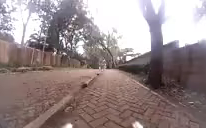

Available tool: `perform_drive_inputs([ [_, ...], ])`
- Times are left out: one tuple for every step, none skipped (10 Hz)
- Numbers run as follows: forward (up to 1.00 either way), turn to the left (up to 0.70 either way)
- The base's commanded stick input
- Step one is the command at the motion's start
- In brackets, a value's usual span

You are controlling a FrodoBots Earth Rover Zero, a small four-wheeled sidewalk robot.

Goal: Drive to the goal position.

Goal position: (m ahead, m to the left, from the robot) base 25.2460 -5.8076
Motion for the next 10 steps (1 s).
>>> perform_drive_inputs([
  [0.70,0.00],
  [0.70,0.02],
  [0.70,0.03],
  [0.70,0.02],
  [0.70,0.02],
  [0.70,-0.35],
  [0.70,-0.35],
  [0.70,-0.31],
  [0.70,-0.15],
  [0.70,0.01],
])
